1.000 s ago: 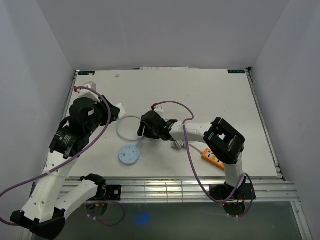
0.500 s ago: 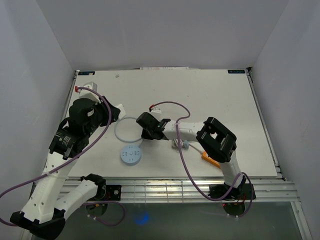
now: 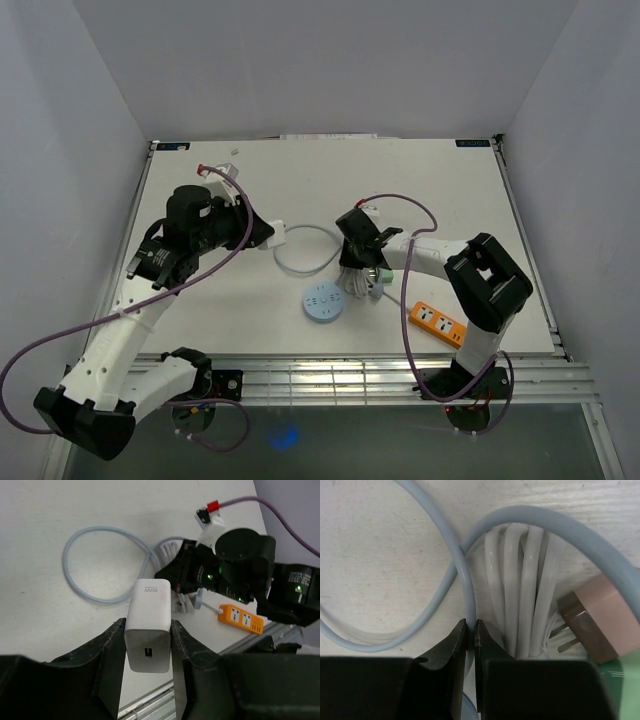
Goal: Insert the plug
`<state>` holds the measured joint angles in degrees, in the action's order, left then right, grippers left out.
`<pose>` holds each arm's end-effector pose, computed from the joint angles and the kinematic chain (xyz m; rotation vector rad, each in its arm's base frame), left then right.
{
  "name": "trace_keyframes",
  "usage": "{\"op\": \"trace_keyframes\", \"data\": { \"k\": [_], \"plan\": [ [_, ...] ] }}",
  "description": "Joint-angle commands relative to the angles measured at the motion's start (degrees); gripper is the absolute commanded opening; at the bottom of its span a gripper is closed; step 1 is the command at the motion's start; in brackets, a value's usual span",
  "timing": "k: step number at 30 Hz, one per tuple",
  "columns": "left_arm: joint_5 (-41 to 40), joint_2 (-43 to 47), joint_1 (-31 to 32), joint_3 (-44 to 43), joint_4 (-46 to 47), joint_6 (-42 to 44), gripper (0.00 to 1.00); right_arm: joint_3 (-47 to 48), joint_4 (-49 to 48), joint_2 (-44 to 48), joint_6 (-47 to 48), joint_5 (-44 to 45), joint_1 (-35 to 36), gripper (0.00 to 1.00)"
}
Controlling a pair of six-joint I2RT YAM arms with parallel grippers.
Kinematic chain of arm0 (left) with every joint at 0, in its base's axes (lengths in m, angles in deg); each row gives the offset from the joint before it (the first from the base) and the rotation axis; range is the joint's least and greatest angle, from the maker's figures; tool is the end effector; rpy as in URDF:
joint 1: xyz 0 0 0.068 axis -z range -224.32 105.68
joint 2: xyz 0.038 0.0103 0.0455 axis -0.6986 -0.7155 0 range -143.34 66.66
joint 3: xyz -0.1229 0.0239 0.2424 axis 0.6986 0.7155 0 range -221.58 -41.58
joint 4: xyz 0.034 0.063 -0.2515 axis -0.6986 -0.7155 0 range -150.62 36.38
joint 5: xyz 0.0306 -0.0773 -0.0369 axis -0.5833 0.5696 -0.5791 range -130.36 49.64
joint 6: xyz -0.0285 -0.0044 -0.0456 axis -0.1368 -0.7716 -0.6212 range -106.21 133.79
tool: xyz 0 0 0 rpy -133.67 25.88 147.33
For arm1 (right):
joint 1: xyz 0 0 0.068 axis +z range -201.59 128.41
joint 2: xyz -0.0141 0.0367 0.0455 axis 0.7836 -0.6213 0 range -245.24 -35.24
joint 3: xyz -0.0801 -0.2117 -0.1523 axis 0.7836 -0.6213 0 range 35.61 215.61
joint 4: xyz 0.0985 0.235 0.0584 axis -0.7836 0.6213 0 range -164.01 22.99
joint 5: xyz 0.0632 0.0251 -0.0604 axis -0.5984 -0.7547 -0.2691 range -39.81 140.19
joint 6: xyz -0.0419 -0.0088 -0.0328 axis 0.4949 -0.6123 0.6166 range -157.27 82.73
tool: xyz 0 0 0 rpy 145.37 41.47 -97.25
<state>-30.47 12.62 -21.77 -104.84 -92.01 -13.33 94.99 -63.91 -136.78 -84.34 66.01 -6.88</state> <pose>0.1754 -0.0794 0.3725 0.0233 2.1497 -0.6980 0.2633 0.2471 0.1666 0.1678 2.4649 0.3669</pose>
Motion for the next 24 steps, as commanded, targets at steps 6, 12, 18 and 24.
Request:
{"op": "trace_keyframes", "data": {
  "k": [6,12,18,24],
  "plan": [
    [18.6,-4.7,1.0,2.2,9.9,6.6,0.00,0.7,-3.3,0.9,20.0,-12.9,-6.5,0.08],
    [18.3,-6.7,2.3,3.1,12.2,10.9,0.00,5.8,-3.8,-0.3,27.6,-22.1,-11.4,0.08],
    [19.4,-11.5,3.9,1.0,11.6,18.6,0.00,10.1,-5.5,-2.7,31.2,-33.5,-14.7,0.27],
    [12.5,-18.1,9.5,-6.0,5.0,26.4,0.00,7.0,-8.0,1.2,31.1,-32.7,-15.4,0.70]
  ]
}}
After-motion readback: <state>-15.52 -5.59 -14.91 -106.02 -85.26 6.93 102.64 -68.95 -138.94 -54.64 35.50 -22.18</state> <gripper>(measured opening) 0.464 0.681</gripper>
